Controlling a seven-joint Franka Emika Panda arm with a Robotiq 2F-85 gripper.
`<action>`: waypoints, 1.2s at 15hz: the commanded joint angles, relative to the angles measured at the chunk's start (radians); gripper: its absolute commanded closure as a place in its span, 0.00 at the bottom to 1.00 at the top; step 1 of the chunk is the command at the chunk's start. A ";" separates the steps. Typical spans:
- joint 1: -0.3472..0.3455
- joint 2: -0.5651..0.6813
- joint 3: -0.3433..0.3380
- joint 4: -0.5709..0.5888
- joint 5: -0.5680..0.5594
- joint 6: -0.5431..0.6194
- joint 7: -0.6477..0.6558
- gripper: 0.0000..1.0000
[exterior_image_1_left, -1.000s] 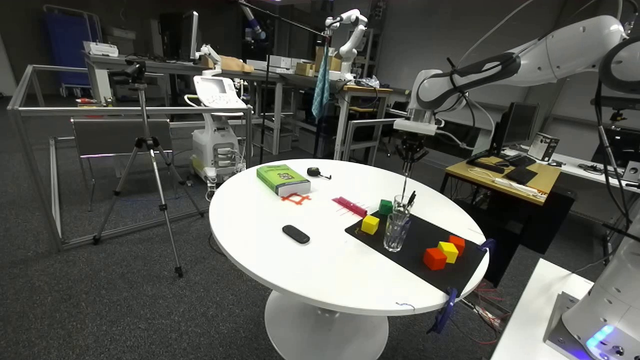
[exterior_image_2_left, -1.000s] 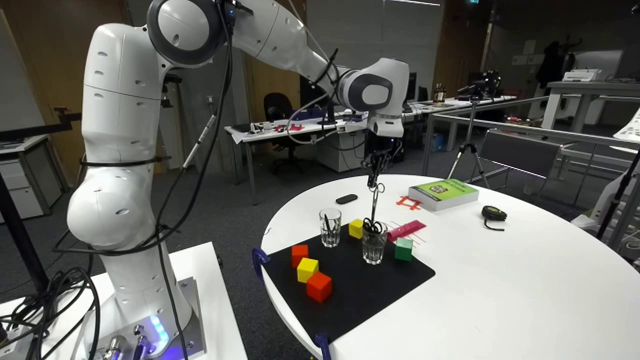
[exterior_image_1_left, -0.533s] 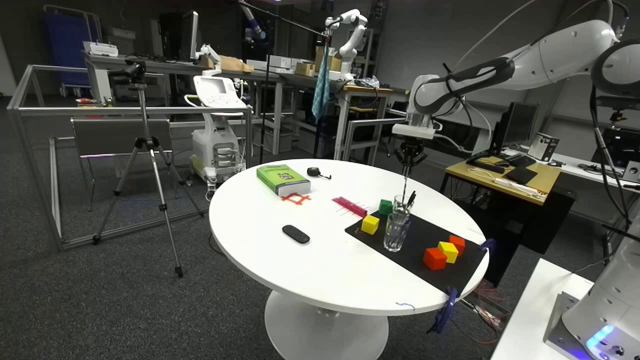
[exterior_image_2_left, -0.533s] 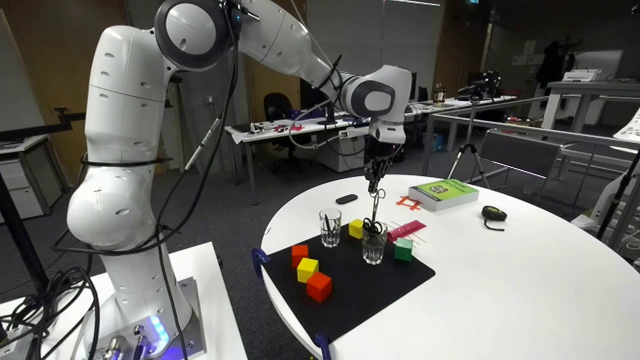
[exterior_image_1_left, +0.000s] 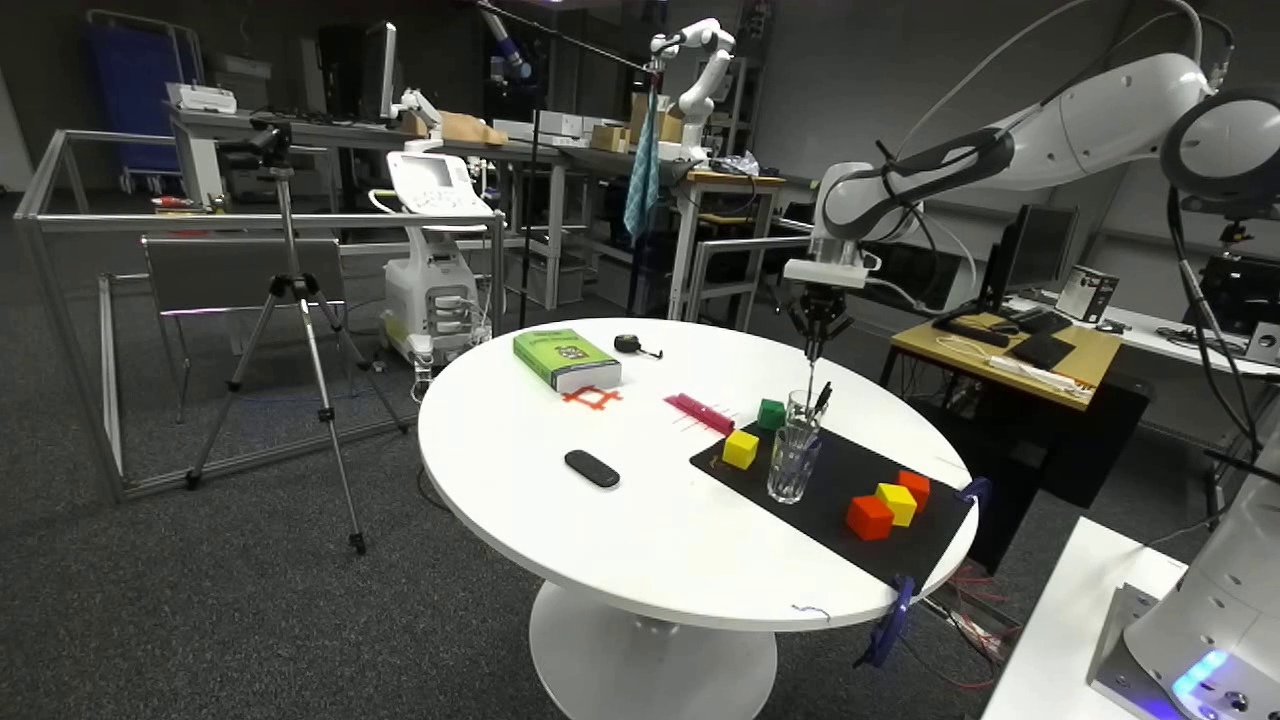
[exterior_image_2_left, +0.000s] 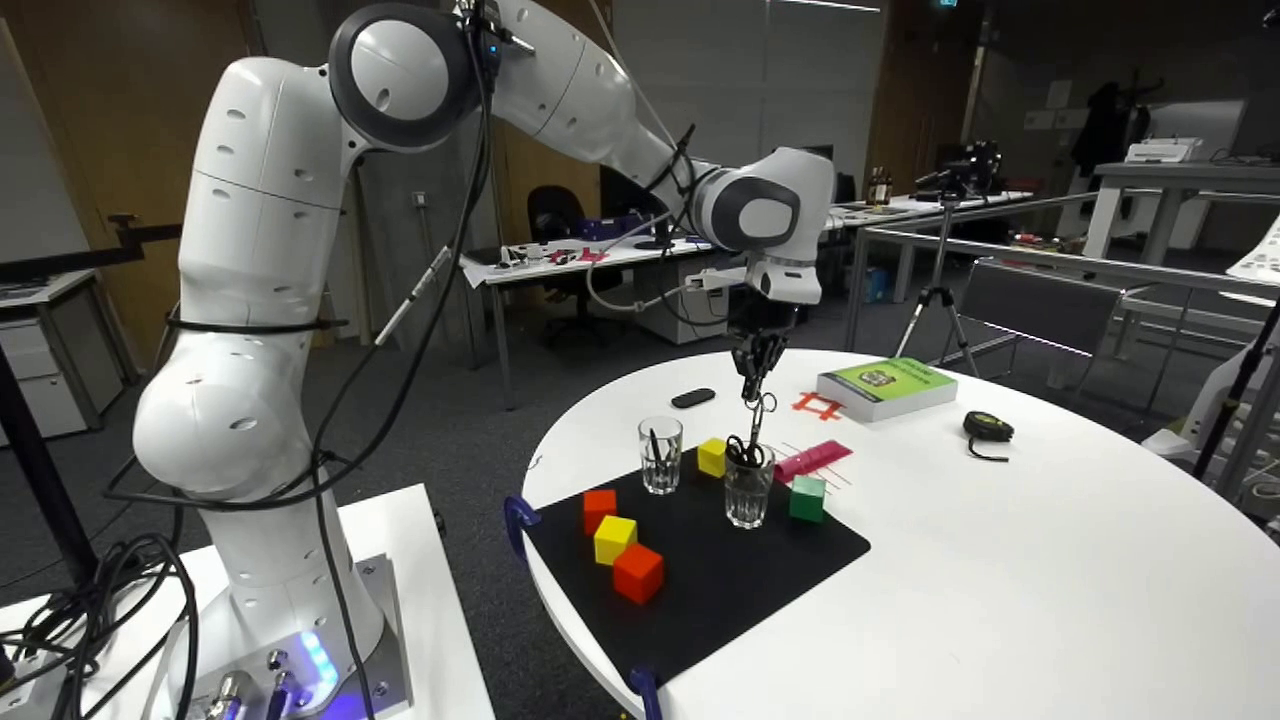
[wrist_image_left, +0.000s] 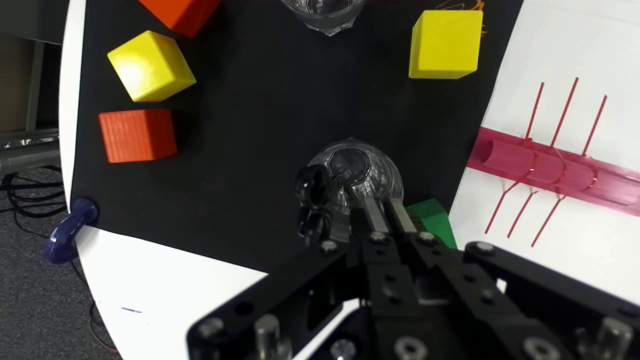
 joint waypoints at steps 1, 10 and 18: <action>-0.003 0.021 -0.007 0.027 0.002 0.009 -0.033 0.99; -0.001 0.049 -0.008 0.036 0.000 0.021 -0.031 0.99; -0.001 0.083 -0.010 0.052 -0.002 -0.003 -0.030 0.99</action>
